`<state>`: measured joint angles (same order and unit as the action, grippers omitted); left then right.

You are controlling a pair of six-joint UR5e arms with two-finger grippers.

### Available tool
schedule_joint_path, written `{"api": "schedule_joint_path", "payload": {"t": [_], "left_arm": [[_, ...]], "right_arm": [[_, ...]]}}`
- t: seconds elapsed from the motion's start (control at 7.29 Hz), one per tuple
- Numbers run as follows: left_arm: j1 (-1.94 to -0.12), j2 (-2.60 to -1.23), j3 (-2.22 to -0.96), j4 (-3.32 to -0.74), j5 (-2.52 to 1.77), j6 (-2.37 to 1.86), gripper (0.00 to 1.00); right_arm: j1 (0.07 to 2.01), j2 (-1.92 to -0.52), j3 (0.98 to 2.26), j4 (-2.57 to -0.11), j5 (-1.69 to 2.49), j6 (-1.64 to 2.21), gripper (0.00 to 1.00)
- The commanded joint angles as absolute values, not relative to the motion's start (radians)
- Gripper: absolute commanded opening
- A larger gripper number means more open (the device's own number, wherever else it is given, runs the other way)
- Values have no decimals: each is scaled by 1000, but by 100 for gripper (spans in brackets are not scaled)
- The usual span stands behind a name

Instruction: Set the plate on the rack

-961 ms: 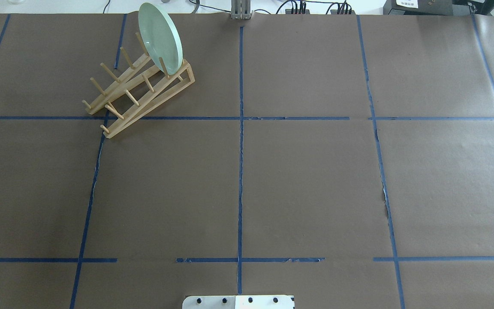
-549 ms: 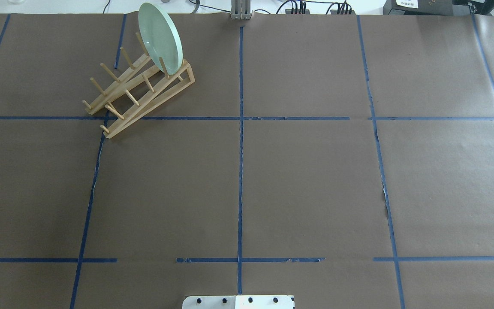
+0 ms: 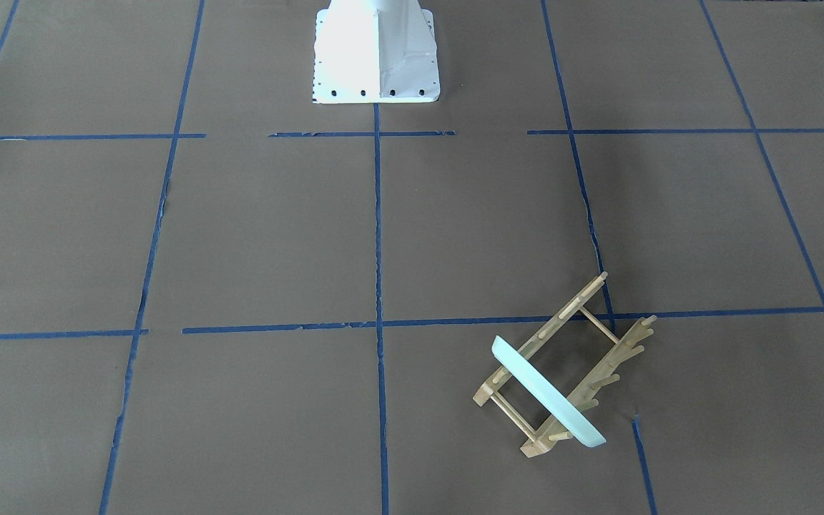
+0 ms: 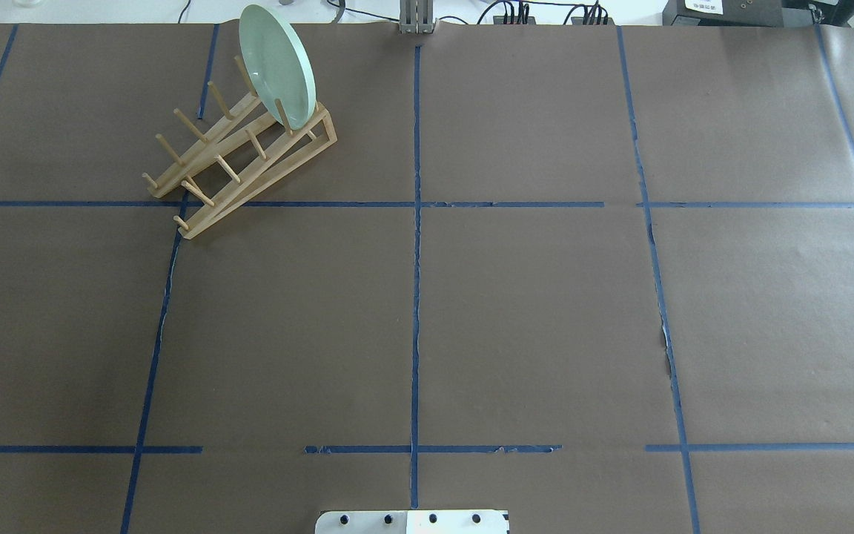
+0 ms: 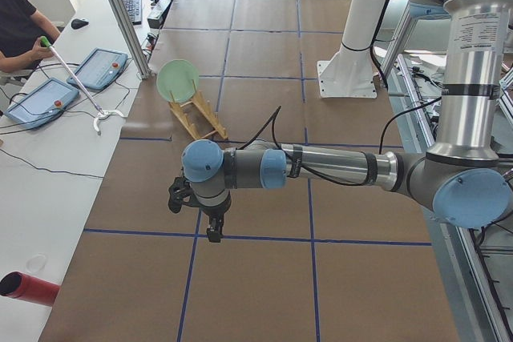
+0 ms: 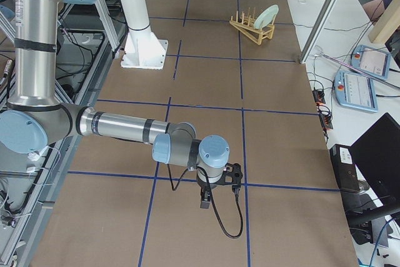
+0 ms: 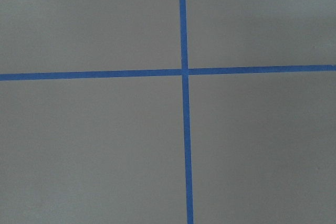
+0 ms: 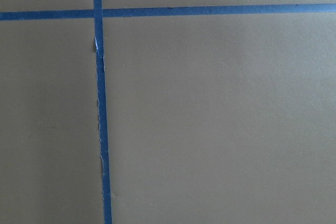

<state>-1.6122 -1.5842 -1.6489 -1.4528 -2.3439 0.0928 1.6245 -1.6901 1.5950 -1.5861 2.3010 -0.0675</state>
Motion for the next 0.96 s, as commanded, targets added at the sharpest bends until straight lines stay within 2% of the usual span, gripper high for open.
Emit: {"api": "schedule_joint_path", "payload": {"t": [0.0,0.82], "left_arm": [[-1612,-1585,-1643,-1476,-2327,87,100],[-1618,-1589,-1640,-1479,-2333,92,100]], "right_arm": [[1624,-1690,1595,-1586,2301,-67,100],[1624,-1690,1595,-1586,2301,-67,100]]}}
